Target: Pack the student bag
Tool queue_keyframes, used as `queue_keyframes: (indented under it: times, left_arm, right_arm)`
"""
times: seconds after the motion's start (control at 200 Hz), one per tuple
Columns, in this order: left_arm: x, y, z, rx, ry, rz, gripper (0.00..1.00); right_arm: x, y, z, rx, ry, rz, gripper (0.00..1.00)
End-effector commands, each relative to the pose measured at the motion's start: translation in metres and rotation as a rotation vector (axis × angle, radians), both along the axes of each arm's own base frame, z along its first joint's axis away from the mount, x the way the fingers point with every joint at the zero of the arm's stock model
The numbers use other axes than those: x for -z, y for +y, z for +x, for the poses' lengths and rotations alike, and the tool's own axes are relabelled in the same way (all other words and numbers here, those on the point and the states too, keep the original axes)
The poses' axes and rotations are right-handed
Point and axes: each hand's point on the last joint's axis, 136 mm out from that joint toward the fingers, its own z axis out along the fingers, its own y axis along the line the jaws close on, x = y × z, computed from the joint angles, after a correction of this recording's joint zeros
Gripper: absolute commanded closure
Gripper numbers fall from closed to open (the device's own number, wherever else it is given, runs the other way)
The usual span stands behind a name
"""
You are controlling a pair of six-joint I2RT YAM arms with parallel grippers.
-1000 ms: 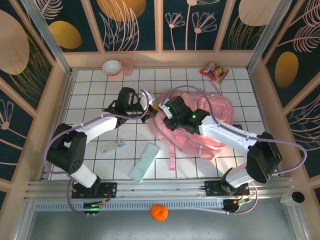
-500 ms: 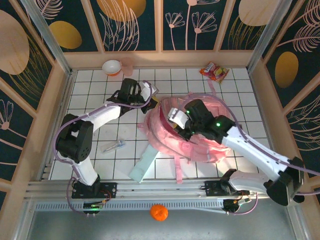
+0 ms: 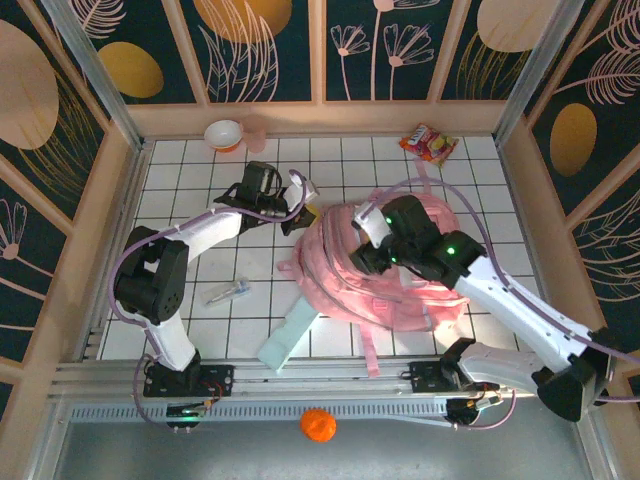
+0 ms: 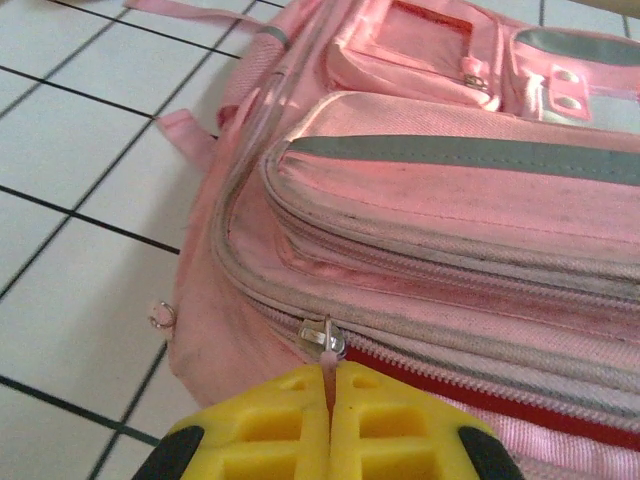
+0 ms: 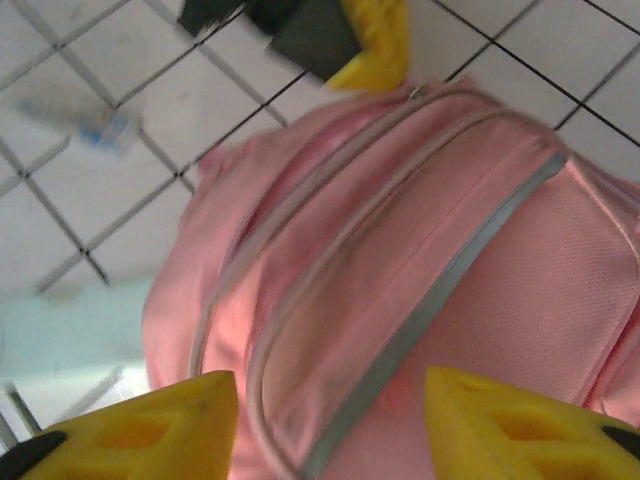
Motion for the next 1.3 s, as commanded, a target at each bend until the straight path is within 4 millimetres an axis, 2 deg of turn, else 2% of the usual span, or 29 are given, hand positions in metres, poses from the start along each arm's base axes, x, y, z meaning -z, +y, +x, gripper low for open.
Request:
queue_keyframes:
  times: [0.0, 0.11, 0.2, 0.31, 0.465, 0.48, 0.51, 0.576, 0.731, 0.886, 1.011, 1.091, 1.151, 1.186, 1.236, 1.296]
  left_arm:
    - [-0.019, -0.019, -0.031, 0.137, -0.011, -0.075, 1.00]
    - [-0.020, -0.021, -0.036, 0.148, -0.007, -0.080, 1.00]
    - [-0.023, -0.021, -0.038, 0.151, -0.013, -0.085, 1.00]
    - [-0.028, -0.022, -0.039, 0.157, -0.018, -0.098, 1.00]
    - [-0.031, -0.022, -0.037, 0.141, -0.018, -0.109, 1.00]
    - [-0.040, -0.021, -0.038, 0.136, -0.038, -0.119, 1.00]
    - [-0.044, -0.020, -0.036, 0.121, -0.049, -0.125, 1.00]
    - [-0.044, -0.018, -0.029, 0.081, -0.049, -0.121, 1.00]
    - [-0.035, 0.006, 0.006, -0.088, -0.028, -0.088, 1.00]
    - [-0.035, 0.036, 0.030, -0.249, -0.057, -0.047, 1.00]
    - [-0.032, 0.046, 0.025, -0.295, -0.044, -0.043, 1.00]
    - [-0.029, 0.052, 0.022, -0.336, -0.025, -0.052, 1.00]
    - [-0.035, 0.052, 0.024, -0.364, -0.018, -0.085, 1.00]
    - [-0.027, 0.053, 0.019, -0.365, 0.008, -0.090, 1.00]
    - [-0.028, 0.052, 0.020, -0.371, 0.017, -0.113, 1.00]
    - [-0.027, 0.050, 0.023, -0.377, 0.024, -0.120, 1.00]
  right_arm:
    - [-0.001, 0.018, 0.021, 0.164, 0.036, 0.046, 0.45]
    - [0.026, 0.037, 0.026, 0.172, 0.091, -0.010, 0.42]
    - [0.040, 0.048, 0.027, 0.187, 0.109, -0.051, 0.41]
    - [0.055, 0.041, 0.037, 0.255, 0.098, -0.128, 0.41]
    - [0.072, 0.017, 0.045, 0.333, 0.065, -0.222, 0.42]
    - [0.074, 0.014, 0.046, 0.340, 0.067, -0.231, 0.43]
    - [0.078, 0.009, 0.045, 0.345, 0.072, -0.247, 0.49]
    - [0.082, -0.003, 0.046, 0.357, 0.074, -0.283, 0.69]
    - [0.072, -0.013, 0.035, 0.257, 0.062, -0.297, 1.00]
    - [0.051, -0.030, 0.039, 0.221, 0.009, -0.264, 1.00]
    - [0.038, -0.043, 0.052, 0.233, -0.022, -0.217, 1.00]
    - [0.027, -0.043, 0.060, 0.265, -0.015, -0.152, 1.00]
    - [0.021, -0.046, 0.063, 0.368, 0.032, -0.080, 0.80]
    - [0.021, -0.048, 0.062, 0.446, 0.085, -0.025, 0.70]
    - [0.027, -0.045, 0.055, 0.552, 0.200, 0.078, 0.63]
    - [0.039, -0.036, 0.039, 0.644, 0.368, 0.205, 0.59]
